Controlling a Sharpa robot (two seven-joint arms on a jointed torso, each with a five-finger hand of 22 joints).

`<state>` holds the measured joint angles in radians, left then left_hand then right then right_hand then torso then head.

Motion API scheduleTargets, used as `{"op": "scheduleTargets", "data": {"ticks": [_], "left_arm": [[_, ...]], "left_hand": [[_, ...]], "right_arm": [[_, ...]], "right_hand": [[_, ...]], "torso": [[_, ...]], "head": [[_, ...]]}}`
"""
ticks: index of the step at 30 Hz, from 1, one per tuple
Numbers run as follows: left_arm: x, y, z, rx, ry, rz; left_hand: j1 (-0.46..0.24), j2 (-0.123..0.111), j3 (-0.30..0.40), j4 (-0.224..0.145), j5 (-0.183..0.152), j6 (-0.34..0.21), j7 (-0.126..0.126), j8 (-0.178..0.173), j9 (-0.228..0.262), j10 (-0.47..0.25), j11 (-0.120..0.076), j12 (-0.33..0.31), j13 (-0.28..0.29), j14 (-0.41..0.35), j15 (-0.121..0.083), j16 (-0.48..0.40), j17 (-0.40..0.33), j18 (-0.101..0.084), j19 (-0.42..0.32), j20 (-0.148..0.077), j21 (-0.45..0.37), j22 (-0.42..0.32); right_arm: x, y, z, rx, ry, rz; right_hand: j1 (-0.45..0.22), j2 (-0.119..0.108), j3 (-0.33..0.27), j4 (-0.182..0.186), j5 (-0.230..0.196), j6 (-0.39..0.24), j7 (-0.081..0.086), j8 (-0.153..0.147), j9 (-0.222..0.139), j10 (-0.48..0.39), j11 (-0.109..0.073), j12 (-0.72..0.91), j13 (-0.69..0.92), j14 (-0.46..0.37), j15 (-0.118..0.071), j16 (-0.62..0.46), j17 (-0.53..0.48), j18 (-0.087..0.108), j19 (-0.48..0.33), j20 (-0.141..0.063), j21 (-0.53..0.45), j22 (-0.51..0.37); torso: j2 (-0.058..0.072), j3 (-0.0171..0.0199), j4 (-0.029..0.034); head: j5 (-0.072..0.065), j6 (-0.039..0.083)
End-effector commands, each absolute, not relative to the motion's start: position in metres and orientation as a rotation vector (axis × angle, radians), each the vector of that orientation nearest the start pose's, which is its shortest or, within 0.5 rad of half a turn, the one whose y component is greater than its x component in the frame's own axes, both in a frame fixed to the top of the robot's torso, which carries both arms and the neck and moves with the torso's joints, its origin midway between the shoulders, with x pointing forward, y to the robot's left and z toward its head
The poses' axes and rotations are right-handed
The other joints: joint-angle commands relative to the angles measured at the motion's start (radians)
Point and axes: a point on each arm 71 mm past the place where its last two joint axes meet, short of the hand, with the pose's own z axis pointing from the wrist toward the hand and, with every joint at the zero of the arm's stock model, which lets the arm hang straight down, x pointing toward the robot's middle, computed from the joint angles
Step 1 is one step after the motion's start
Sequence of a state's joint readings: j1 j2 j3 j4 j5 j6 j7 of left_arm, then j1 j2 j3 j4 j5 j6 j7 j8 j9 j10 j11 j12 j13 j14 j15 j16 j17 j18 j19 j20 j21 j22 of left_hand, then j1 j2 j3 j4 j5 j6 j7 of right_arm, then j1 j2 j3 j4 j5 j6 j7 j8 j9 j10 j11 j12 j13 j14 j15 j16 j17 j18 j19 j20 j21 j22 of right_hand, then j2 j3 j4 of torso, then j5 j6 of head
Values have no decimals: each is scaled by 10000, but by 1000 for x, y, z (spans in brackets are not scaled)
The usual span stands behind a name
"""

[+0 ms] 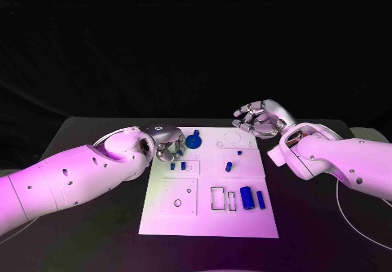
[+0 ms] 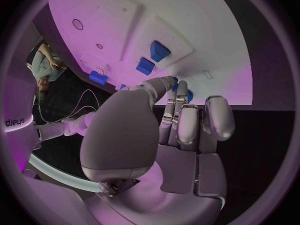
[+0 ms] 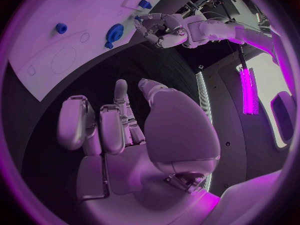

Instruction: Assemble the parts on the task board

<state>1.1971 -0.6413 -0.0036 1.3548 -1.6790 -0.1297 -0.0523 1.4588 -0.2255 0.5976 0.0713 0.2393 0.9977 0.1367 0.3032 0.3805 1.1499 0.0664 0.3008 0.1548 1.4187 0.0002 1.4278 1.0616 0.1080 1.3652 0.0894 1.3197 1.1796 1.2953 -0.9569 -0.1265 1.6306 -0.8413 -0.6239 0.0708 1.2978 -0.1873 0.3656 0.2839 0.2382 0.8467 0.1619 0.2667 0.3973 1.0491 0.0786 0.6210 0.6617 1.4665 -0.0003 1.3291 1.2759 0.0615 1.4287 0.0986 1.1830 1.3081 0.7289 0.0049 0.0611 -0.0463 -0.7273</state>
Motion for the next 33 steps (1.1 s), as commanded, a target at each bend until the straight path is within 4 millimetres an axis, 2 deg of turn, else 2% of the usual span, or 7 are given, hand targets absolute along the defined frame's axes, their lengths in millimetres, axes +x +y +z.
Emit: {"op": "scheduleTargets", "data": {"ticks": [1,10,21,26,33], "left_arm": [[509,133,-192,4971,17093,-6060],[509,132,-194,4984,17273,-6054],[509,134,-196,5091,17501,-5675],[510,134,-195,5075,17459,-5674],[510,134,-195,5020,17410,-5717]], "left_hand": [[-75,63,-4,-50,-27,80,-1,-22,9,80,22,-35,-4,26,-39,30,-8,-172,58,-12,28,-4],[-105,55,-16,-48,-35,87,0,-30,8,91,24,-53,0,26,-40,29,-12,-172,57,-17,28,-3],[-175,35,-32,-67,-83,50,19,-98,-9,45,47,-167,2,-33,-29,-15,-133,-160,5,-19,-19,-68],[-286,-3,-26,-81,-100,-139,87,-283,-74,-117,129,-378,-4,-61,31,-16,-126,-158,-32,23,-46,-96],[-490,-199,11,-60,-93,-537,217,-633,-220,-452,290,-778,-80,-106,170,-21,-237,-139,-99,149,-111,-180]], "right_arm": [[474,-238,-150,4080,14610,9201],[474,-238,-150,4080,14617,9200],[474,-239,-150,4080,14608,9196],[474,-239,-150,4081,14602,9194],[474,-239,-151,4082,14600,9193]], "right_hand": [[-42,-18,48,11,33,67,-17,-11,-9,-49,-34,-33,-9,104,-26,-62,-8,183,-53,2,-53,368],[-42,-18,48,11,33,67,-17,-11,-9,-49,-34,-33,-9,104,-26,-62,-8,183,-53,2,-53,368],[-42,-18,48,11,33,67,-17,-11,-9,-49,-34,-33,-9,104,-26,-62,-8,183,-53,2,-53,368],[-42,-18,48,11,33,67,-17,-11,-9,-49,-34,-33,-9,104,-26,-62,-8,183,-53,2,-53,368],[-61,-21,49,5,34,67,-19,-7,-9,-29,-35,-65,-56,99,-26,-83,-19,189,-61,2,-88,352]], "torso": [[-4,4,-4],[-7,15,-3],[-5,9,-6],[-6,4,3],[-7,3,-2]], "head": [[2,-6],[3,-16],[2,-21],[-7,-31],[-5,-33]]}}
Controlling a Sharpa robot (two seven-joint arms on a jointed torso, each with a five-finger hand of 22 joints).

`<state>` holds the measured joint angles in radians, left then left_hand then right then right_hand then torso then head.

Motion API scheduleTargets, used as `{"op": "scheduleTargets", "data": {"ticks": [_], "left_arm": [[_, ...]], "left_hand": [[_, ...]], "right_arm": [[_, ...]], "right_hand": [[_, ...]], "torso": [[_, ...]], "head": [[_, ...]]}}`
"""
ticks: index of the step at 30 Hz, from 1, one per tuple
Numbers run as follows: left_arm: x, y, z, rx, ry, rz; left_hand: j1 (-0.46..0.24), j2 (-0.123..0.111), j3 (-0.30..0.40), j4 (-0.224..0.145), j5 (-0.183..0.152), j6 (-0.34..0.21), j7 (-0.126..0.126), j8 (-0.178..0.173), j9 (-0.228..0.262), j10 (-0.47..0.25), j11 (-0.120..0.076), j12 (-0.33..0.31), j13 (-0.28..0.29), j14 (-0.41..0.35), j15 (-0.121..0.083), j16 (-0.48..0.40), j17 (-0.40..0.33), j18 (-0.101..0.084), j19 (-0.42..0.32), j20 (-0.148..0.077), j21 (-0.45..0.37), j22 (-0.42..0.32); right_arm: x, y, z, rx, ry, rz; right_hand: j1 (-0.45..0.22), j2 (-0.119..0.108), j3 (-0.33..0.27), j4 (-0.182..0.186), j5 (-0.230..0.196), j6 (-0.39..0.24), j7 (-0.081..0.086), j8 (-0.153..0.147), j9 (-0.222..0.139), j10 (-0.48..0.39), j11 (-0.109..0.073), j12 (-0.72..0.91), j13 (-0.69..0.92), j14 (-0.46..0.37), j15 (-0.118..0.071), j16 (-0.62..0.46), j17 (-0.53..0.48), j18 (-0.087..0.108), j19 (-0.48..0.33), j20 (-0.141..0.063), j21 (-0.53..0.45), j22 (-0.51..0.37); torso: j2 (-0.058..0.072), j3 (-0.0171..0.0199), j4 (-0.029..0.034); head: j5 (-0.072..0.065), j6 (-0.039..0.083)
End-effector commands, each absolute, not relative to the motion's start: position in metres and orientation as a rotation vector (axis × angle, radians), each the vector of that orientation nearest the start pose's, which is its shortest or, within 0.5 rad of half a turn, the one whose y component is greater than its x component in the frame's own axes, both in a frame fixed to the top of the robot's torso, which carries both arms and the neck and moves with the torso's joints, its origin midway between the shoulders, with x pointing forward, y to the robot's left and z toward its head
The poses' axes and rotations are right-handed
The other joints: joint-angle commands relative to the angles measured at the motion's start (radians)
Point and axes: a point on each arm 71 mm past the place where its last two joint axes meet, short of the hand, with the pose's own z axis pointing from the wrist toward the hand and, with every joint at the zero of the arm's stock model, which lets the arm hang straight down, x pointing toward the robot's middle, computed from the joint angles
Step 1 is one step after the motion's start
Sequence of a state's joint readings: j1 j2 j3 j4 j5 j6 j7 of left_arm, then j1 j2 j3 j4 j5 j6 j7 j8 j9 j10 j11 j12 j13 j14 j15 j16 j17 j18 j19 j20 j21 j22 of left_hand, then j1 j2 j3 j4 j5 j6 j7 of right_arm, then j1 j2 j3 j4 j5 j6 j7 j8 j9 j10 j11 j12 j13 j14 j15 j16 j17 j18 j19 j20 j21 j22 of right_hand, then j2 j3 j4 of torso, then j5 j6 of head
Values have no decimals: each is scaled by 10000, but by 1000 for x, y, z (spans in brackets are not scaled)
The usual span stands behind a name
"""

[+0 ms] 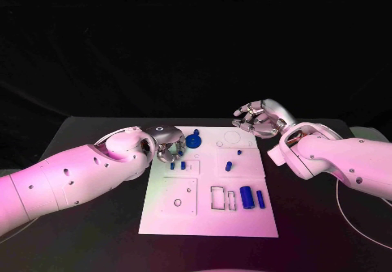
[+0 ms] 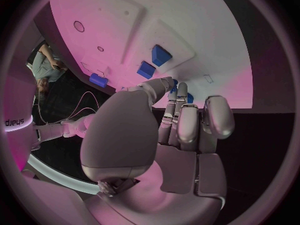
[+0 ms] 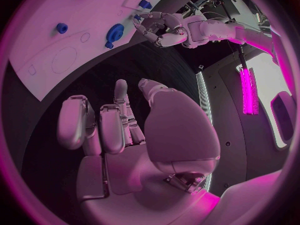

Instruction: Assemble the parts on the task board

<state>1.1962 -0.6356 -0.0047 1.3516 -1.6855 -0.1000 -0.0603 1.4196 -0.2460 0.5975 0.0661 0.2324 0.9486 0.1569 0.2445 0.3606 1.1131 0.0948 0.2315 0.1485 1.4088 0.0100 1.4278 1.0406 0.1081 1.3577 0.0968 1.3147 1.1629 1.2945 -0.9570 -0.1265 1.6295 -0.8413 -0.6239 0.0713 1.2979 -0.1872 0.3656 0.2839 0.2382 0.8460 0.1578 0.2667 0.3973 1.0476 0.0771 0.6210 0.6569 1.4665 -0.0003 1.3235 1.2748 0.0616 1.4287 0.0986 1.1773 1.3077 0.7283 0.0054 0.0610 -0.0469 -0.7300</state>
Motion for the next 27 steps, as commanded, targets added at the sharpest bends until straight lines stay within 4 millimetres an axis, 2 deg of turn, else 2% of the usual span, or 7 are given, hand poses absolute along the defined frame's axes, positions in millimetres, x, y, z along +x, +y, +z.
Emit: {"op": "scheduleTargets", "data": {"ticks": [1,3,20,27], "left_arm": [[510,134,-195,5011,17403,-5718],[510,134,-195,4992,17389,-5717],[510,137,-194,4886,17265,-5700],[510,143,-192,4721,17056,-5676]], "left_hand": [[-124,-27,10,-5,-23,-86,30,-82,-37,-118,23,-126,-24,-14,87,-23,-44,-137,-36,90,-74,-30],[-154,-76,19,-6,-17,-222,51,-184,-82,-153,43,-193,-31,-27,108,-25,-72,-134,-43,115,-80,-37],[-215,-160,59,-3,31,-280,128,-280,-128,-362,138,-403,-67,-104,187,-64,-235,-86,-171,185,-231,-254],[-230,-248,136,-38,43,-568,250,-521,-250,-698,264,-682,-144,-310,295,-194,-605,38,-498,276,-645,-826]], "right_arm": [[474,-239,-151,4082,14600,9193],[474,-239,-151,4083,14598,9191],[474,-239,-151,4098,14592,9167],[476,-242,-153,3962,14852,8991]], "right_hand": [[-63,-23,49,4,34,71,23,-8,-10,-15,-19,-72,-15,98,-26,-30,-10,190,-63,2,-38,353],[-65,-27,49,3,34,68,25,-9,-11,-27,-17,-88,-29,93,-25,-43,-22,194,-70,2,-60,342],[-98,-35,77,0,37,39,51,-10,-17,-158,18,-378,-279,89,0,-71,-14,194,-69,18,-97,336],[58,-86,241,-112,22,-22,143,-6,-29,-347,126,-1318,-1125,25,89,-218,-89,234,-152,90,-372,226]], "torso": [[0,-2,-1],[1,-2,-4],[0,-1,-6],[-1,-8,-10]], "head": [[1,-6],[-1,-9],[-4,-28],[-4,-12]]}}
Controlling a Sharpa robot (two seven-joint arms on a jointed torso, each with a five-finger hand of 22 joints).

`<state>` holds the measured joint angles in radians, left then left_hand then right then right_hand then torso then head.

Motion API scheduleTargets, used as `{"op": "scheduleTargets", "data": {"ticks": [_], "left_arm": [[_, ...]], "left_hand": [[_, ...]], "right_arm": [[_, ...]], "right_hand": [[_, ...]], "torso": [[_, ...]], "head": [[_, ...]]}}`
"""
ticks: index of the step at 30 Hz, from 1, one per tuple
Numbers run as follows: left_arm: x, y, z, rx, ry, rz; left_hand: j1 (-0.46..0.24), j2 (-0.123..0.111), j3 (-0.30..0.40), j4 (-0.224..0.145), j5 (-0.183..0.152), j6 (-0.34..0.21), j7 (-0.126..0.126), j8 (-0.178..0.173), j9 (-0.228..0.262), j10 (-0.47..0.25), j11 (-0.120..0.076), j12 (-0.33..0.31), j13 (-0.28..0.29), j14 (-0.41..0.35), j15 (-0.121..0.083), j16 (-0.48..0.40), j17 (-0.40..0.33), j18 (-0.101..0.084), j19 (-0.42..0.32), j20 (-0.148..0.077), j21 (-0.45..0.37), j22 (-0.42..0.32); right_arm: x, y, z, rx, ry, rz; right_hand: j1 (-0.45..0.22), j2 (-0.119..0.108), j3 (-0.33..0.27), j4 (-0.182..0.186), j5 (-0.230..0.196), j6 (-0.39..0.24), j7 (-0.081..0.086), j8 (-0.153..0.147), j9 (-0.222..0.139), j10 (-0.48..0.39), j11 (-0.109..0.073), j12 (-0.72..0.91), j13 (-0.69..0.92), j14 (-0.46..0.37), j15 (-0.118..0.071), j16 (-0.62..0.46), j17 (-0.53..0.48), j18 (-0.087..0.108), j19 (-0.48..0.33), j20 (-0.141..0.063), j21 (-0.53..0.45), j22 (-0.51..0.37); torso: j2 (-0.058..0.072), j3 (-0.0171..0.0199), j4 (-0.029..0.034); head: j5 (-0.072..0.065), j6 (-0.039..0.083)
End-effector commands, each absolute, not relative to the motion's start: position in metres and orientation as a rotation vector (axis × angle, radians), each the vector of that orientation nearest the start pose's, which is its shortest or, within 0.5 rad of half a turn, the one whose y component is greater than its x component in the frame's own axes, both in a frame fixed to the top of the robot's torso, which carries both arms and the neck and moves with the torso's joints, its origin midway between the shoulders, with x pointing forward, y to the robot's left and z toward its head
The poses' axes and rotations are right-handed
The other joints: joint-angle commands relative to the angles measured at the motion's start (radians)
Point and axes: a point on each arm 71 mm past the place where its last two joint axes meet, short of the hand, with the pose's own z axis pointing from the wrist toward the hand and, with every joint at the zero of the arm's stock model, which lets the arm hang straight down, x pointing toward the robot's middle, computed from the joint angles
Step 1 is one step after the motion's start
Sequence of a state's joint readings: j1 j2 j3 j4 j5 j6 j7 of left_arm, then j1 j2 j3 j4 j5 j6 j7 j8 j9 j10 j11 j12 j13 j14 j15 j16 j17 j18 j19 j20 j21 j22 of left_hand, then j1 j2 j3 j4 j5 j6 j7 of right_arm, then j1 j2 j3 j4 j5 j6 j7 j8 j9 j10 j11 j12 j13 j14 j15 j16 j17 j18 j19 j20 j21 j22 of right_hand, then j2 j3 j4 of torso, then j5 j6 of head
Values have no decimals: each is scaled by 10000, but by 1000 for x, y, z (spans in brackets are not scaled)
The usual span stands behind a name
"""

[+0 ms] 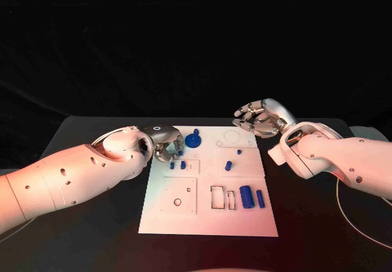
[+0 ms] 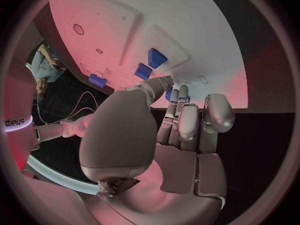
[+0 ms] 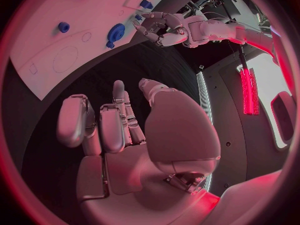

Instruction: Assemble the parts on the task board

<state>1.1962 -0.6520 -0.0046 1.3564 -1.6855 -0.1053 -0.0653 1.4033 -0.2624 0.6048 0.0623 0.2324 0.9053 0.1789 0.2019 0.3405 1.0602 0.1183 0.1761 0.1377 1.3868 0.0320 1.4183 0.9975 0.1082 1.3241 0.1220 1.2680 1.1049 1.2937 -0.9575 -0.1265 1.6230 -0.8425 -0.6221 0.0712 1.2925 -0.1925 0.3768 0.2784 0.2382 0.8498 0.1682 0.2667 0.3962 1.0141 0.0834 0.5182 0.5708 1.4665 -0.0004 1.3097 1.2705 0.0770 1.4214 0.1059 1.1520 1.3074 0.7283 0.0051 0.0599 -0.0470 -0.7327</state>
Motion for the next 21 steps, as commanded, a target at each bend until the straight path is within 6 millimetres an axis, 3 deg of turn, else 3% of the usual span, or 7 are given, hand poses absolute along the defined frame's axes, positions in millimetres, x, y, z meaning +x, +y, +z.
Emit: {"op": "scheduleTargets", "data": {"ticks": [1,3,7,11,14,16,21], "left_arm": [[510,145,-191,4647,17005,-5704],[511,150,-190,4203,16935,-5930],[514,165,-186,3044,16744,-6466],[518,187,-181,1066,16657,-7350],[519,204,-177,-531,16344,-8370],[519,212,-174,-1585,16089,-9185],[513,230,-167,-5244,15162,-12276]], "left_hand": [[-66,-92,65,-5,45,-165,44,-121,-64,-217,47,-161,-50,-126,84,-125,-244,57,-215,36,-247,-341],[-56,-106,34,-25,43,-382,63,-278,-158,-439,81,-294,-119,-420,122,-356,-855,180,-531,75,-674,-913],[63,-21,6,-97,67,-737,-133,-487,-272,-665,96,-374,-185,-314,121,-300,-746,240,-661,82,-941,-1247],[20,36,13,-70,45,-436,10,-324,-235,-552,74,-271,-180,-236,100,-269,-697,239,-601,66,-980,-1296],[-7,170,123,-32,44,-75,71,-98,-178,-212,64,-61,-127,-151,93,-221,-608,219,-495,52,-937,-1243],[4,195,163,-42,44,-30,77,-59,-174,-201,68,-49,-129,-333,91,-381,-1079,298,-692,46,-1208,-1627],[-57,465,82,-83,-2,64,105,77,-184,191,12,446,50,-1585,43,-1502,-3499,688,-1920,13,-2885,-3689]], "right_arm": [[476,-243,-154,3854,14932,8915],[477,-244,-155,3541,15114,8734],[476,-247,-157,2557,15655,8266],[475,-248,-161,1005,16255,7474],[474,-247,-164,-524,16568,6540],[474,-247,-165,-1374,16616,5940],[471,-240,-169,-3250,16414,4520]], "right_hand": [[191,-55,191,-102,-15,-59,48,-2,-20,1,81,-460,-432,15,110,-94,-46,84,-92,32,-160,216],[463,-97,383,-279,-54,-31,67,5,-25,-23,118,-832,-776,9,130,-101,-28,107,-130,50,-291,159],[956,-237,956,-669,-197,167,43,-27,-62,87,124,-1843,-1747,179,129,162,266,27,90,50,153,438],[983,-354,1157,-784,-649,437,-85,-36,-75,419,70,-2483,-2439,301,93,424,552,-51,257,20,592,719],[995,-424,1259,-850,-816,560,-195,-90,-92,713,1,-2852,-2843,413,52,646,787,-124,403,-48,993,963],[982,-449,1269,-855,-931,621,-235,-96,-91,833,-29,-2951,-2959,459,30,738,885,-151,454,-71,1133,1047],[1090,-526,1397,-915,-1521,866,-267,-116,-100,985,-19,-3287,-3298,553,49,938,1099,-231,594,-106,1544,1300]], "torso": [[-2,-8,1],[-6,-9,12],[-10,1,27],[-24,-4,-19],[-25,-8,4],[-10,-19,13],[8,-27,-35]], "head": [[-3,16],[-7,17],[-18,66],[-60,95],[-154,166],[-219,197],[-494,268]]}}
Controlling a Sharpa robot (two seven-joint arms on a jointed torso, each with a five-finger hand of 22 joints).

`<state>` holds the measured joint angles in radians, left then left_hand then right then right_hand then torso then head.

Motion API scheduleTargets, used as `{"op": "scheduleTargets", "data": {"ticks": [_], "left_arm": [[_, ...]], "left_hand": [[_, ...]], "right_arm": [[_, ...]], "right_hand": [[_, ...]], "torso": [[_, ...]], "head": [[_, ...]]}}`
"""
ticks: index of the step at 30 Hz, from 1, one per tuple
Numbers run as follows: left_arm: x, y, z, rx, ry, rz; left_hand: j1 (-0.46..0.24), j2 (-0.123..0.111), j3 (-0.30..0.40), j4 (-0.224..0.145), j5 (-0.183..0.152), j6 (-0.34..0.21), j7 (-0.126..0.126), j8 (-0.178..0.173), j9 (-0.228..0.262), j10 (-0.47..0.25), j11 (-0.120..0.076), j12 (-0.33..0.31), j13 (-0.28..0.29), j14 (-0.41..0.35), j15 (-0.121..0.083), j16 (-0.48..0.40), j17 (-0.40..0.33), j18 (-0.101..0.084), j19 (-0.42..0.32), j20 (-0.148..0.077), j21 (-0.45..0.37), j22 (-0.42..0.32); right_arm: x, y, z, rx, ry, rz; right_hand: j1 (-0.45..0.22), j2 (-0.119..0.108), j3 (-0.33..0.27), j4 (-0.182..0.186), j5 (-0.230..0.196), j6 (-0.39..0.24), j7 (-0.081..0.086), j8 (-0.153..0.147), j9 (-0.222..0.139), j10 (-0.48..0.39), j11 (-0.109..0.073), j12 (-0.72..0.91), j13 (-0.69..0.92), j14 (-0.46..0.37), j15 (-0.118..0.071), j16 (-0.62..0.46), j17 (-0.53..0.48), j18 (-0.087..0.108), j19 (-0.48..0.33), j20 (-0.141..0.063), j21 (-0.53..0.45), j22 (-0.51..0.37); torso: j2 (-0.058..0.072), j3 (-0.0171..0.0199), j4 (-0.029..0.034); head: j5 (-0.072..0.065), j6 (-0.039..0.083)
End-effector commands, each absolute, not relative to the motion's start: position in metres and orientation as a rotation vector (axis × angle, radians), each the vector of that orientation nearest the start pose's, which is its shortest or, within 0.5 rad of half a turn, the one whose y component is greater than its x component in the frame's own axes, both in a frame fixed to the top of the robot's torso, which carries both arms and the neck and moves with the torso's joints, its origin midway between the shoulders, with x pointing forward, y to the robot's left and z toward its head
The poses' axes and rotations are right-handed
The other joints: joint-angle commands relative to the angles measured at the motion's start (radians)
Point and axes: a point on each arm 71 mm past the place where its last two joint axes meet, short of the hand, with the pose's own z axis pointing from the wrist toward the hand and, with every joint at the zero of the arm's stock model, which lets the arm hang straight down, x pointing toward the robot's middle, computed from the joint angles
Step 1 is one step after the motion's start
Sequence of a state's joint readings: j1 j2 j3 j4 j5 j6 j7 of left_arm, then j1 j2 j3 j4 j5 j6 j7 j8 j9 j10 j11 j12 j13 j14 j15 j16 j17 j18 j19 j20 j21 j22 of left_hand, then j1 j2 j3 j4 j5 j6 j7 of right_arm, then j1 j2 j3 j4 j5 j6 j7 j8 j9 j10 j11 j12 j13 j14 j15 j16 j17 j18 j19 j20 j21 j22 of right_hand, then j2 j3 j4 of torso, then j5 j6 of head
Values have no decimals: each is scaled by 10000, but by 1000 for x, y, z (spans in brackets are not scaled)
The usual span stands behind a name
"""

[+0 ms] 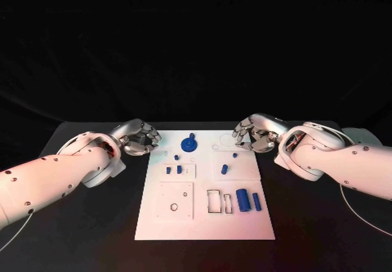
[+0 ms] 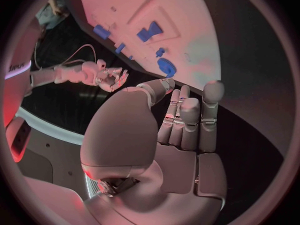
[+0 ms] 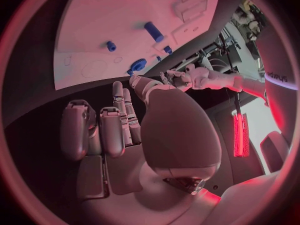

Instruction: Assemble the parts on the task board

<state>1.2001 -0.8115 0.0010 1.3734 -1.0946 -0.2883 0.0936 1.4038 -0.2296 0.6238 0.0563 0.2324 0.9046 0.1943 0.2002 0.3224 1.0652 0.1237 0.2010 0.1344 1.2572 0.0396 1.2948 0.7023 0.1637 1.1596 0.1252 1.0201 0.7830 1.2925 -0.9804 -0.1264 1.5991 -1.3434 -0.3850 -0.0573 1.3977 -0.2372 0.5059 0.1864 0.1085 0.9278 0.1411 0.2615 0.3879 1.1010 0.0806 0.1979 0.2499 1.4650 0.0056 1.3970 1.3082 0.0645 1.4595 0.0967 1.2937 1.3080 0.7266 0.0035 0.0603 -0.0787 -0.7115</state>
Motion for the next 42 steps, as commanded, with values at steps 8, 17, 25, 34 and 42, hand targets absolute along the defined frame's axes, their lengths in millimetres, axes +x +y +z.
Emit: {"op": "scheduleTargets", "data": {"ticks": [8,17,25,34,42], "left_arm": [[500,241,-160,-7877,13779,-14829],[488,243,-158,-8688,13302,-15577],[483,240,-156,-8848,13230,-15779],[481,241,-156,-8972,13246,-15757],[481,243,-157,-9118,13251,-15632]], "left_hand": [[-412,209,-887,123,-15,106,-213,367,50,-393,-91,554,238,-1556,-22,-1172,-2104,210,-922,-13,-1487,-1370],[-444,270,-1132,187,-1,79,-212,472,52,-265,-121,838,314,-1859,-35,-1365,-2255,214,-1036,-3,-1860,-1606],[-393,290,-1145,163,13,58,-164,477,43,-297,-98,865,318,-1846,-30,-1364,-2273,214,-1002,-8,-1898,-1638],[-329,308,-1150,126,23,27,-127,476,30,-351,-73,886,318,-1835,-18,-1361,-2293,211,-963,-6,-1928,-1666],[-240,358,-1137,79,35,-18,-87,474,12,-431,-43,911,318,-1828,0,-1356,-2318,209,-914,1,-1957,-1695]], "right_arm": [[470,-231,-173,-4128,16054,3615],[471,-222,-179,-4444,16131,3353],[471,-215,-188,-4679,16366,3451],[471,-213,-197,-4852,16697,3287],[471,-210,-199,-4874,16634,3379]], "right_hand": [[221,-216,481,-148,-147,177,7,-165,-73,151,-5,-311,-323,589,-4,111,767,-105,203,-21,134,1332],[-32,-373,599,-65,-426,96,119,-339,-158,138,103,-475,-508,609,75,165,827,-130,234,21,239,1410],[69,-268,796,-195,-495,418,58,-259,-130,426,51,-453,-588,610,55,163,822,-192,358,24,580,1594],[61,-227,921,-296,-494,675,1,-194,-102,698,-13,-471,-650,659,2,296,963,-276,506,-17,1003,1810],[75,-96,1055,-401,-452,843,-42,-157,-80,909,-60,-509,-694,675,-41,344,1009,-306,557,-49,1158,1896]], "torso": [[47,-54,-32],[57,-66,-58],[67,-87,-32],[63,-83,-41],[59,-79,-44]], "head": [[-367,84],[-430,27],[-424,-22],[-410,-83],[-381,-91]]}}
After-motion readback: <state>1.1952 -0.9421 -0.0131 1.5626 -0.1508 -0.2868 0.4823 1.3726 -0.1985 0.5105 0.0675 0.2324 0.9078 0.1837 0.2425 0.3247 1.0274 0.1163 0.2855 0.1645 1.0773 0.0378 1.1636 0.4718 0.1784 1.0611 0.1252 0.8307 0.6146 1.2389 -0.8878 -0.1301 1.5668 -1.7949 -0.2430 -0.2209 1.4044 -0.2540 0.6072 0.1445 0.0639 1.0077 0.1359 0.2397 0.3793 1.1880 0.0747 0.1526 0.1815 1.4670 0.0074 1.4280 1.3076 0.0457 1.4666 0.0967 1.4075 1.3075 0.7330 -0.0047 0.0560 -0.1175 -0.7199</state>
